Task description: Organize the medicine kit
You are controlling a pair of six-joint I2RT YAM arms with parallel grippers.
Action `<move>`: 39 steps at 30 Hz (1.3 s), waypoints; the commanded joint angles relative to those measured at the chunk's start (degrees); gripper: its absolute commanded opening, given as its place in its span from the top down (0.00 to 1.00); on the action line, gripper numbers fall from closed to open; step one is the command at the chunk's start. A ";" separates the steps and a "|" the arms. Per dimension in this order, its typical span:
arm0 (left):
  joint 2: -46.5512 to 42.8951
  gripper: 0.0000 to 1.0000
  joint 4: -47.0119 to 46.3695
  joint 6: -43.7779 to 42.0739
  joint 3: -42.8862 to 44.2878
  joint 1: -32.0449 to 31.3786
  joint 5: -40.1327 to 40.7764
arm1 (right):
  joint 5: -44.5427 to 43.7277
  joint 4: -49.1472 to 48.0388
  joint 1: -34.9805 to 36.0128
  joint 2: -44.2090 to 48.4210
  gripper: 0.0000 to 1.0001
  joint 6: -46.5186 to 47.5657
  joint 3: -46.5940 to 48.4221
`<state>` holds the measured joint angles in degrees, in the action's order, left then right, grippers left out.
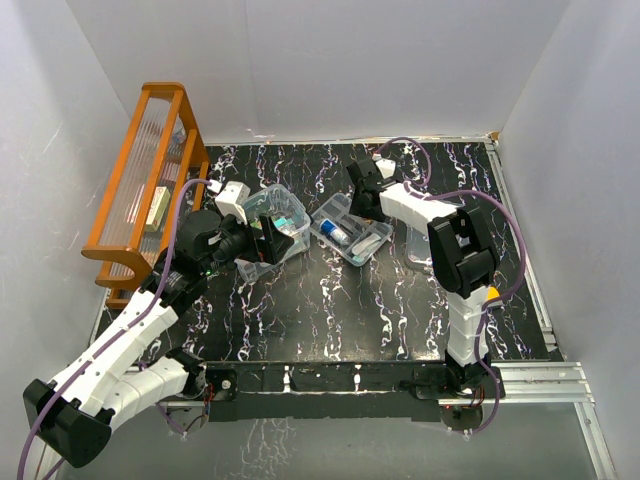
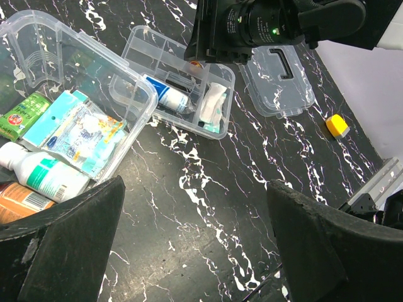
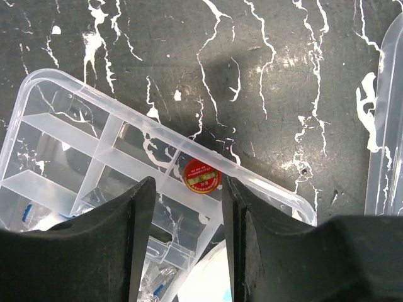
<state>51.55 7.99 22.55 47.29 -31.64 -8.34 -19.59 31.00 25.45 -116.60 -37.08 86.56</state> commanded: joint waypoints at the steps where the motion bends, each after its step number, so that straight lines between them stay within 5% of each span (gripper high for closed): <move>1: -0.76 0.06 -0.03 -0.48 0.79 -0.15 0.16 | 0.15 0.12 -0.17 1.66 0.55 0.55 0.71; 9: -0.68 0.06 -0.35 -0.48 1.50 -0.20 -0.19 | 1.29 1.10 -0.20 8.87 0.57 2.07 -2.53; 25: -0.47 0.06 -0.86 -0.31 1.41 -0.22 -0.71 | 3.34 -2.13 -1.26 29.84 0.67 6.57 -26.65; 32: -0.43 0.06 -1.49 -0.48 1.00 -0.19 -0.45 | 14.87 -5.15 -2.70 36.95 0.57 16.09 -25.71; 39: 0.75 0.06 -1.70 -0.55 1.92 -0.25 -0.78 | 13.51 -4.73 -2.71 28.33 0.43 23.21 -15.98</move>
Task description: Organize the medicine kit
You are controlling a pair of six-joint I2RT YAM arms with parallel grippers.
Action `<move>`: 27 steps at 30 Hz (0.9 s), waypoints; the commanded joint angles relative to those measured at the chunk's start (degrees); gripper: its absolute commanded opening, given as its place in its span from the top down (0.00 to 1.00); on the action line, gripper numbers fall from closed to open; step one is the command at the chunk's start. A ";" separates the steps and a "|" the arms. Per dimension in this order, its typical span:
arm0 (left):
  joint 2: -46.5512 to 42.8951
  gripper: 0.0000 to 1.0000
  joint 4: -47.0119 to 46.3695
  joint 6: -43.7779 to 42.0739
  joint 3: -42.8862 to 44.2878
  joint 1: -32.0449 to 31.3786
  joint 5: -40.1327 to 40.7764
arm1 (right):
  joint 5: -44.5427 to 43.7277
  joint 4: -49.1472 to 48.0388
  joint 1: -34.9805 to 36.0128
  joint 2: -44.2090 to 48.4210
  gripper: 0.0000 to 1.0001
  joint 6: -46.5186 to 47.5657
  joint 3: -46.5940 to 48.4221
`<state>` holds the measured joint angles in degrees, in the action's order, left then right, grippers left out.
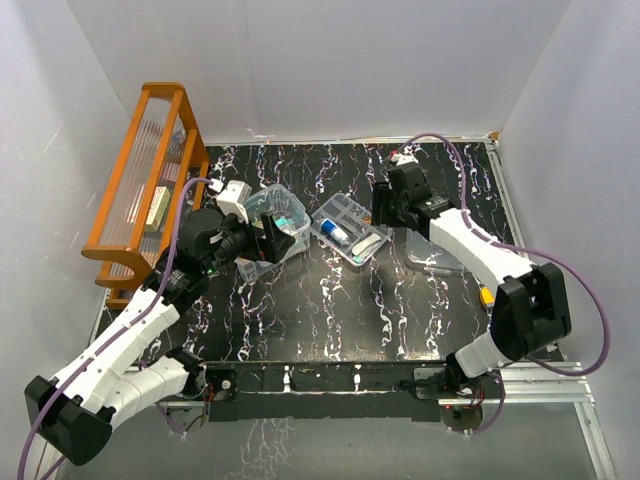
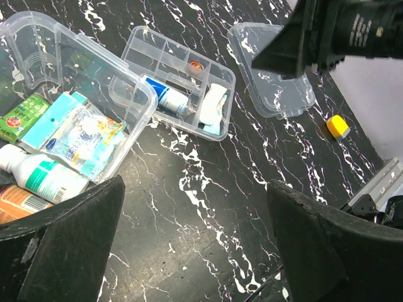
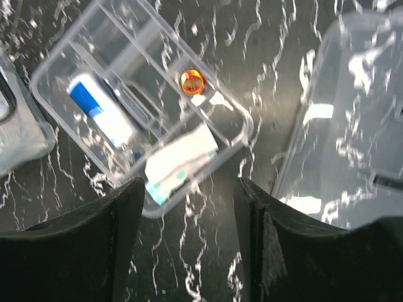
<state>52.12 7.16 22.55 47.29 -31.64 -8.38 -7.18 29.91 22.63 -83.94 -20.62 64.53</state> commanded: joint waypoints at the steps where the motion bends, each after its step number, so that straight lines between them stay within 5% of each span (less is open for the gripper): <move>1: 0.23 0.05 -0.77 -0.49 1.97 -0.20 -0.65 | 1.26 -4.26 0.10 -5.63 0.42 8.17 6.96; 9: -0.35 0.02 1.01 0.04 2.39 -0.20 1.65 | 7.38 -4.47 0.11 -18.18 0.44 19.94 15.06; 27: 0.06 0.01 2.90 -0.35 3.20 -0.16 2.41 | 14.07 -1.97 3.16 -30.05 0.66 26.38 23.42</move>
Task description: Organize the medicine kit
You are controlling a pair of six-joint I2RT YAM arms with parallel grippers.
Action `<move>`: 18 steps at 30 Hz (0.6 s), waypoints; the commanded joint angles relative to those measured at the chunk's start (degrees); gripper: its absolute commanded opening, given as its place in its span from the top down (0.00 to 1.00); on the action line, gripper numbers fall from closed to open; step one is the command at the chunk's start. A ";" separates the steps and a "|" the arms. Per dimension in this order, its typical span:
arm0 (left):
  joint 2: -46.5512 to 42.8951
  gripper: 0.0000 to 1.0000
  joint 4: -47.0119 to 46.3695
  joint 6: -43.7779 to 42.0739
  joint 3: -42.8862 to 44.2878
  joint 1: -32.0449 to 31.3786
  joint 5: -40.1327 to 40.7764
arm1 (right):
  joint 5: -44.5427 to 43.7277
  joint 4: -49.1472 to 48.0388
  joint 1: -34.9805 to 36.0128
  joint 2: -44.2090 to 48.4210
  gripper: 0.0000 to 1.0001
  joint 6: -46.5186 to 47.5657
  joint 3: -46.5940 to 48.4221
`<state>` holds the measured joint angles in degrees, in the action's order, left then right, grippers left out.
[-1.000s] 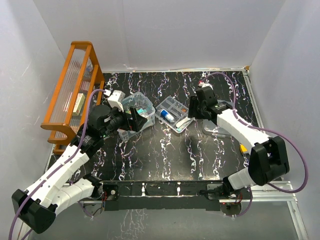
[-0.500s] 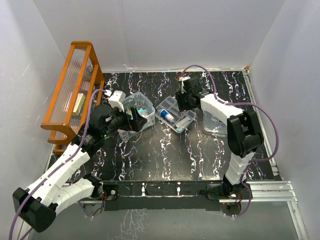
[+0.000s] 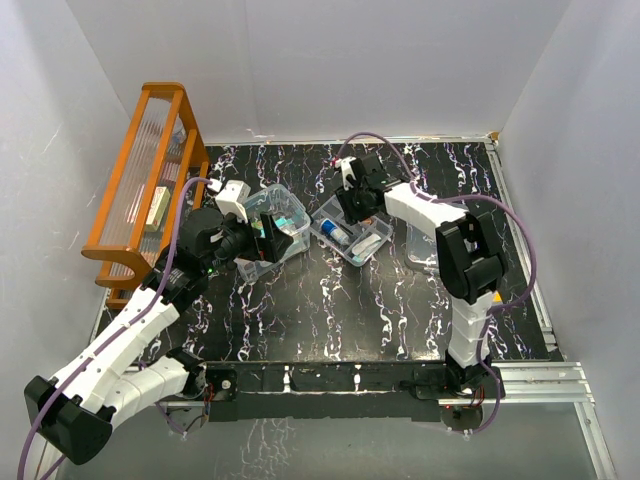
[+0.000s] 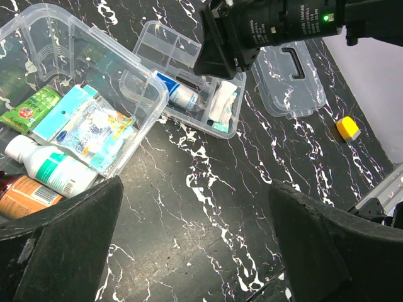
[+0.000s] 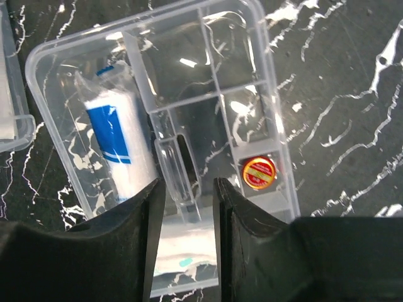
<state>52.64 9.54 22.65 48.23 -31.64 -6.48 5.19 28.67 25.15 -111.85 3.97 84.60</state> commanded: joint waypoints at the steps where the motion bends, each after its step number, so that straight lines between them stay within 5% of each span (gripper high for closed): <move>1: -0.45 0.01 0.65 -0.57 2.37 -0.18 0.55 | 2.22 -0.56 0.74 -2.57 0.67 1.89 3.69; 11: -1.21 0.01 1.09 -0.59 2.49 -0.19 0.94 | -1.63 1.89 0.92 -7.58 0.78 2.04 6.65; 18: -1.09 0.01 1.02 -0.68 2.65 -0.23 1.18 | -0.33 2.42 1.03 -9.16 0.70 2.25 7.17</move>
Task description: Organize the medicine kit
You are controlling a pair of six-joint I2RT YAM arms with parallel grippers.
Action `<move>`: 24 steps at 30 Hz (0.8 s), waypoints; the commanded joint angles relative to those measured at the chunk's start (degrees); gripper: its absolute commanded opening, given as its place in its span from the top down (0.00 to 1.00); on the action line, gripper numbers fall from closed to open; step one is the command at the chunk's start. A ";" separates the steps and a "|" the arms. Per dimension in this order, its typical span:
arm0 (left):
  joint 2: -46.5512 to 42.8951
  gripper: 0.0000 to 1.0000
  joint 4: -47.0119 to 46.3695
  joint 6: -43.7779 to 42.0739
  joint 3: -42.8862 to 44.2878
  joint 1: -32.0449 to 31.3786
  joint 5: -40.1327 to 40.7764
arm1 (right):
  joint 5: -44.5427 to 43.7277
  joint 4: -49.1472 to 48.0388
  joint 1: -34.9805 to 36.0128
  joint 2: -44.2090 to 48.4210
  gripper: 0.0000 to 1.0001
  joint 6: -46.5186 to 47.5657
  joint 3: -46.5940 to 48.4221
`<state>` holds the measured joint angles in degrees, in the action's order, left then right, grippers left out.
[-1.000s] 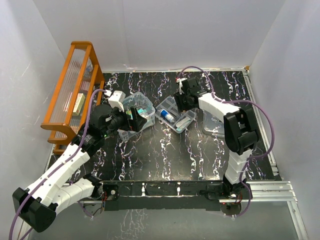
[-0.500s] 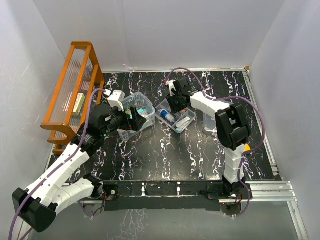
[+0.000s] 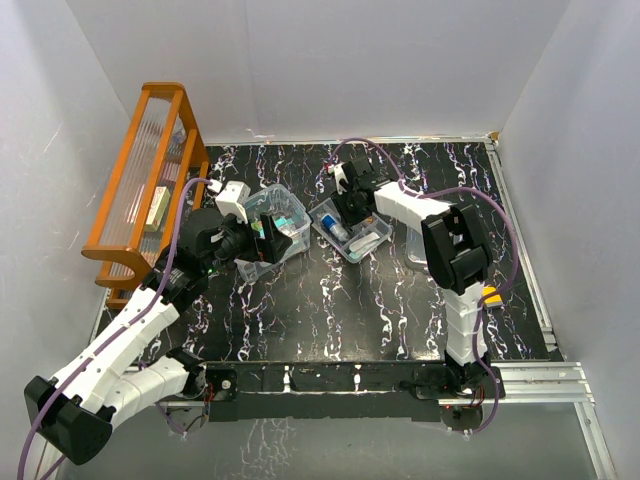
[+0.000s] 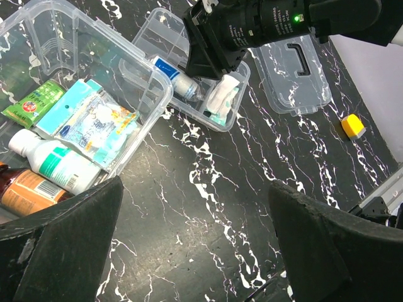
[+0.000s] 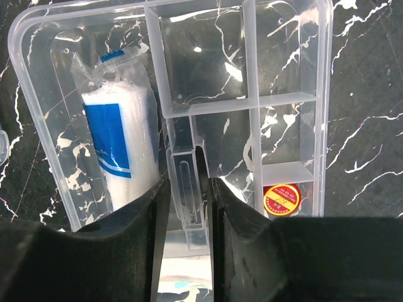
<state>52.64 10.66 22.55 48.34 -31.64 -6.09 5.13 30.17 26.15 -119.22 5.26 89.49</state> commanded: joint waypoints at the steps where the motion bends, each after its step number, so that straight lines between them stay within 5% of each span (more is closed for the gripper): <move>1: -1.07 0.01 -0.15 -0.57 2.62 -0.16 0.81 | -0.39 1.09 0.07 -1.99 0.70 0.72 2.52; 17: -0.66 0.01 -0.03 -1.01 3.16 -0.18 1.25 | -4.42 0.18 0.73 -3.20 0.61 -1.03 3.57; 21: -0.65 0.01 -0.02 -1.10 3.09 -0.14 1.34 | -3.38 0.12 0.71 -3.49 0.66 -1.38 3.76; 24: -0.63 0.01 -0.02 -1.10 3.12 -0.16 1.47 | -4.67 -0.03 0.74 -3.73 0.80 -1.71 3.93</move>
<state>52.64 10.76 22.11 49.08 -31.64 -5.28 1.98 31.07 26.65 -121.93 4.19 91.48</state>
